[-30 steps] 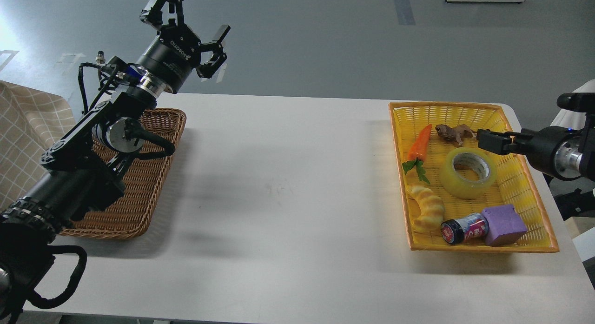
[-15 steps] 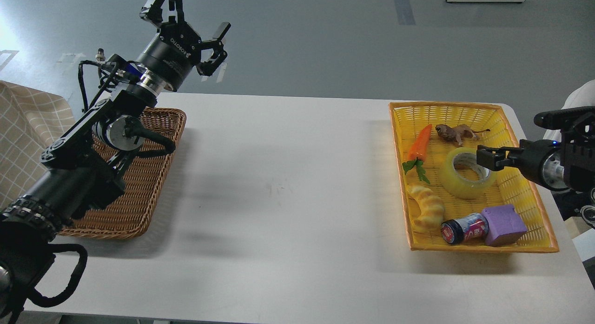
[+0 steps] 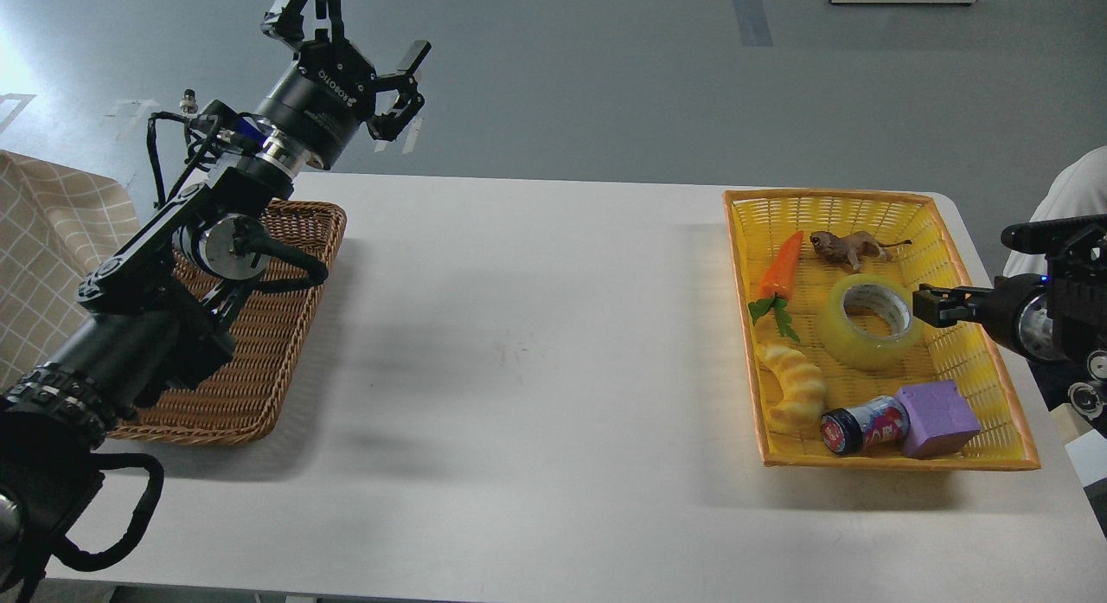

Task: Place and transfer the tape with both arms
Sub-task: 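Hook the right gripper into the tape roll's hole and close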

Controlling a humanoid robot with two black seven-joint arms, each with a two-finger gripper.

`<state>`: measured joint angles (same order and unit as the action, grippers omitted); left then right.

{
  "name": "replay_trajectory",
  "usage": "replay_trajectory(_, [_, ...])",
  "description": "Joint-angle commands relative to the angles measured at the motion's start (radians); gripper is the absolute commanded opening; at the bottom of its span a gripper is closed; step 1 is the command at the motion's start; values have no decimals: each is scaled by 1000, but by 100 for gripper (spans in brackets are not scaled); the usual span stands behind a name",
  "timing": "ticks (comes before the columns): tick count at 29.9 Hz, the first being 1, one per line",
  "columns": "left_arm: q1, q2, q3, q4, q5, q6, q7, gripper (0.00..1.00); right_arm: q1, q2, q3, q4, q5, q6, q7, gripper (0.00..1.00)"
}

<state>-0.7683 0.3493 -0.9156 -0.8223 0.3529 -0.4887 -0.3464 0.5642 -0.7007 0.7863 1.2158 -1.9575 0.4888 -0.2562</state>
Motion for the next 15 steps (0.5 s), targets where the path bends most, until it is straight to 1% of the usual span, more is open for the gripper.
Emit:
replay_trajectory(1, [0, 2, 0, 0, 0, 0, 0, 98, 13, 29, -2, -35, 0, 0, 0, 83])
replay_trajectory(9, [1, 5, 0, 0, 1, 0, 0, 98, 13, 73, -2, -58, 0, 0, 0, 82])
replay_trajectory(12, [1, 5, 0, 0, 0, 0, 0, 98, 14, 96, -2, -82, 0, 0, 0, 78])
replay_trajectory(15, [1, 7, 0, 0, 0, 0, 0, 98, 14, 113, -2, -99, 0, 0, 0, 78])
